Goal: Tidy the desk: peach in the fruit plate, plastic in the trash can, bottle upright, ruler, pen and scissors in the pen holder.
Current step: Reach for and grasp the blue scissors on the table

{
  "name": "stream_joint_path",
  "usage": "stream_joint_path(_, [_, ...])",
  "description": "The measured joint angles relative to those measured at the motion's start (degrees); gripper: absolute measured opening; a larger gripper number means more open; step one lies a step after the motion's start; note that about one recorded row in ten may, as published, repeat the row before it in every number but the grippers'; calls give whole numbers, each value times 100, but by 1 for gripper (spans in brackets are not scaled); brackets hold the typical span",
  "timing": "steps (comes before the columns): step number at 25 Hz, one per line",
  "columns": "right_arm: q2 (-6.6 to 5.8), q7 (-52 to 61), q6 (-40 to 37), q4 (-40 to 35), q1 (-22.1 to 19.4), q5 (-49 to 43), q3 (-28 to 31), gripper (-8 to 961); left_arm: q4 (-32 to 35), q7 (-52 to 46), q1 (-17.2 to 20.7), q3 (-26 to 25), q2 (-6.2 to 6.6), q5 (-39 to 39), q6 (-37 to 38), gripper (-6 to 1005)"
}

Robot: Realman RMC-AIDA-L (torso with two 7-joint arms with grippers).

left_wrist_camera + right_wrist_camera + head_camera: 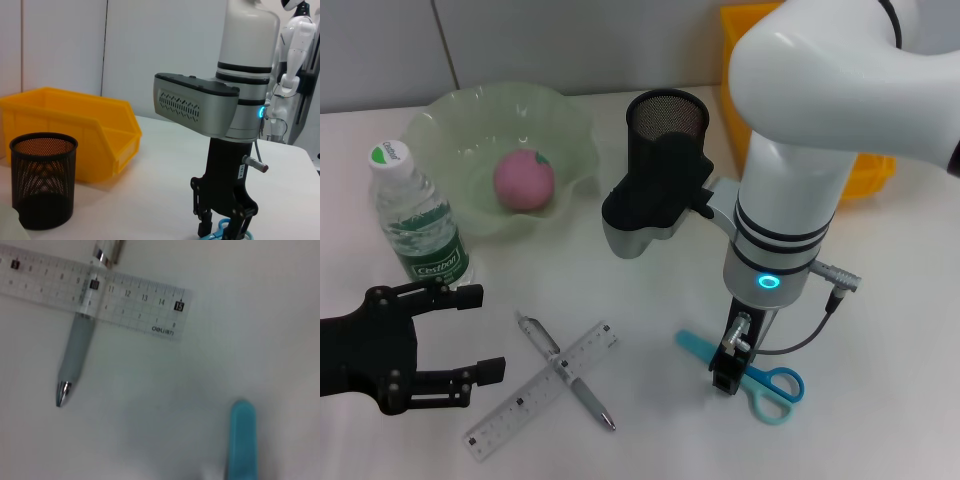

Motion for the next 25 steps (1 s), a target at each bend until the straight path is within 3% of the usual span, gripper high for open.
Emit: stream_joint_path(25, [0, 0, 32, 39, 16, -1, -48, 389, 0, 14, -12, 0, 5, -2, 9, 861])
